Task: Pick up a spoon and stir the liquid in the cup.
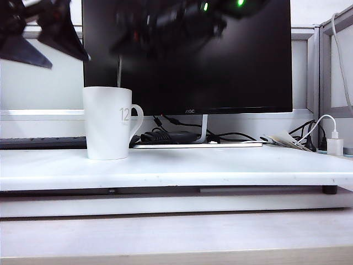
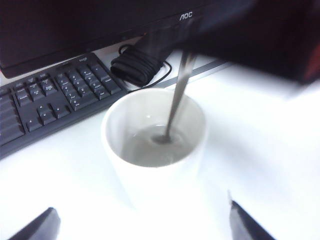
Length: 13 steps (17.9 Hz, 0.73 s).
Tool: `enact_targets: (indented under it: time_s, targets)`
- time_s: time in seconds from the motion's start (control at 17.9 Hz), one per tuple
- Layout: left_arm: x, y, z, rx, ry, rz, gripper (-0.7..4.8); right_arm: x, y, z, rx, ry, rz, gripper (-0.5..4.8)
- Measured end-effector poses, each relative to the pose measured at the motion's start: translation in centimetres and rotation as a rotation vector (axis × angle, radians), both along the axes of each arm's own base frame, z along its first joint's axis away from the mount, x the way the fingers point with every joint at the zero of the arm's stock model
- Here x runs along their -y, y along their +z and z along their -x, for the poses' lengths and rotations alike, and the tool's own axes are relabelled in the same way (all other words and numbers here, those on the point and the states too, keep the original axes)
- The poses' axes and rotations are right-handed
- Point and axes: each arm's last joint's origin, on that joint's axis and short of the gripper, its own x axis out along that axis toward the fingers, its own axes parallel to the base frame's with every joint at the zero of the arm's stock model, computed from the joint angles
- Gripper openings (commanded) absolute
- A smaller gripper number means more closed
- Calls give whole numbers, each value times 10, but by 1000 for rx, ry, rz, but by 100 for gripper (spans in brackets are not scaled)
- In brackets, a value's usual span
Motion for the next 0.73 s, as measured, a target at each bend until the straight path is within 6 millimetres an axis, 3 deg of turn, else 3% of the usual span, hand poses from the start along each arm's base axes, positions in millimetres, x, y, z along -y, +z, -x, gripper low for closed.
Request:
enact_targets:
  time_s: [0.28, 0.73]
  targets:
    - [11, -27, -28, -56, -64, 9, 479, 7, 28, -7, -147, 17, 4, -5]
    - [13, -29, -33, -38, -62, 17, 479, 1, 11, -15, -182, 44, 28, -5]
